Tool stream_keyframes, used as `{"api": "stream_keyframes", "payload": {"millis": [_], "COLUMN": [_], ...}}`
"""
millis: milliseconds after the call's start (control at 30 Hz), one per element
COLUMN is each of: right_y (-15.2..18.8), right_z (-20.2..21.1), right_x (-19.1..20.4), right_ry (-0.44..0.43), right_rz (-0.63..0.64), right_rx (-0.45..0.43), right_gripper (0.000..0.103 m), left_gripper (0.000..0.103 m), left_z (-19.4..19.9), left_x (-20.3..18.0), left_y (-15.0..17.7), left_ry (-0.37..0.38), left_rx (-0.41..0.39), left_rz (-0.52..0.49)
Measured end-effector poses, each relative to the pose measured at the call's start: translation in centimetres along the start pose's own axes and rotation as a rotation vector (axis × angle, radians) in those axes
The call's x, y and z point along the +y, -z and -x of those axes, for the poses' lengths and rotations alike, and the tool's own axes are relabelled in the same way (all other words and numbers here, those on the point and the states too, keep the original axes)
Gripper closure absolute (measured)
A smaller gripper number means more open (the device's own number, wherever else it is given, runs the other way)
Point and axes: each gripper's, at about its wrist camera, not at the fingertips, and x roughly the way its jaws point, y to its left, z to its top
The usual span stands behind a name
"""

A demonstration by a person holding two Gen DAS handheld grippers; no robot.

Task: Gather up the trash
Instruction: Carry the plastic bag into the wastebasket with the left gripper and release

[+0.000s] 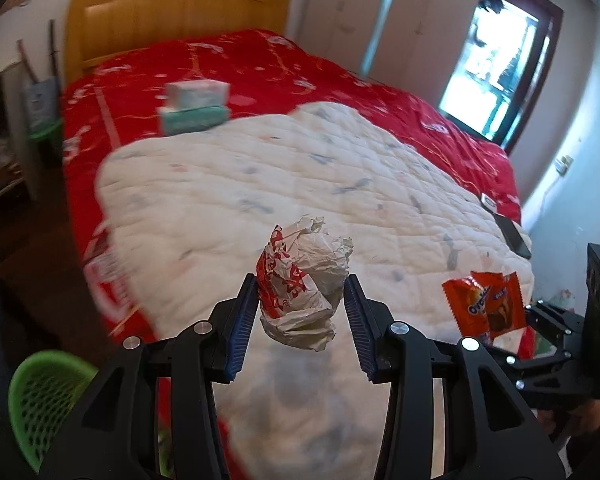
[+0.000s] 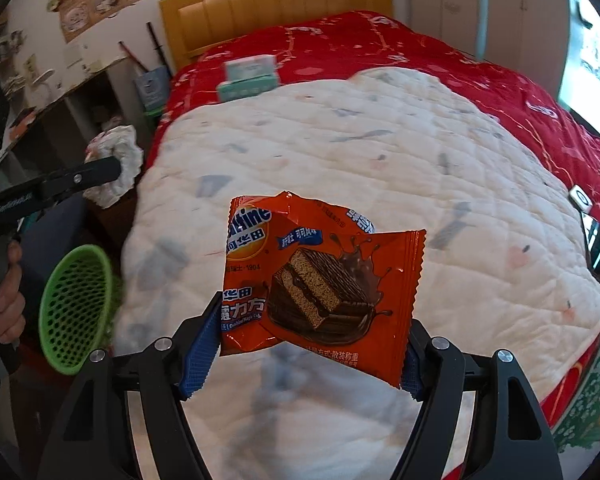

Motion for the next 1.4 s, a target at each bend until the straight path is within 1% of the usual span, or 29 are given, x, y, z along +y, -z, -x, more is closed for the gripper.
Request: {"api": "stream_keyframes", "payload": {"millis": [100,167,300,567,633,733,833,933,1000,1067,1333,1400], "right_y": [0.3,0.5,0.8,1.2,1.2,1.1,1.0,0.9,0.8,0.8,0.6,0.6], "right_z": [0.5,0.8,1.2,1.1,0.9,0.6,0.4,0.0,-0.2,-0.3,-0.6,-0.6], "right_x": [2.2,3.7,5.8,9.6,10.6,12.0,13.3,14.4,15.0,15.5,17.2,17.6], "right_ry": [-0.026,-0.034,-0.059,-0.108,-0.12,-0.14,-0.155,-0.168,-0.179,-0.186,-0.213,-0.223], "right_rz": [0.018,0.039,0.064,0.11,0.122,0.135,0.152,0.171,0.177,0.185,0.208,0.211], "right_rx": [-0.001,-0.006,-0.006,0.002,0.007,0.013,0.018,0.024,0.03,0.034,0.044,0.048], "right_gripper": [0.032,0.032,0.032,0.032,0.032,0.032,0.032,0.032,0.032,0.032,0.032,0.032], "left_gripper": [0.06,0.06,0.06,0.059,0.059,0.059,0.059,0.059,0.056,0.056,0.05,0.043], "left_z": [2.7,4.4,7.6,11.7,12.1,12.1,12.0,11.7,11.5,11.4,11.7,11.8], "left_x": [2.3,3.7,6.5,11.4,12.7,14.9,16.3,17.5,18.1,18.4,19.3,19.5], "left_y": [1.7,2.7,4.8,8.5,9.5,11.4,13.0,14.2,14.7,15.0,16.4,16.6], "left_ry": [-0.045,-0.057,-0.117,-0.255,-0.275,-0.309,-0.34,-0.343,-0.355,-0.36,-0.371,-0.375], "left_rx": [-0.016,-0.029,-0.057,-0.067,-0.051,-0.007,0.025,0.054,0.066,0.072,0.088,0.089], "left_rz": [0.044,0.079,0.133,0.204,0.229,0.271,0.299,0.328,0.34,0.355,0.398,0.409]}}
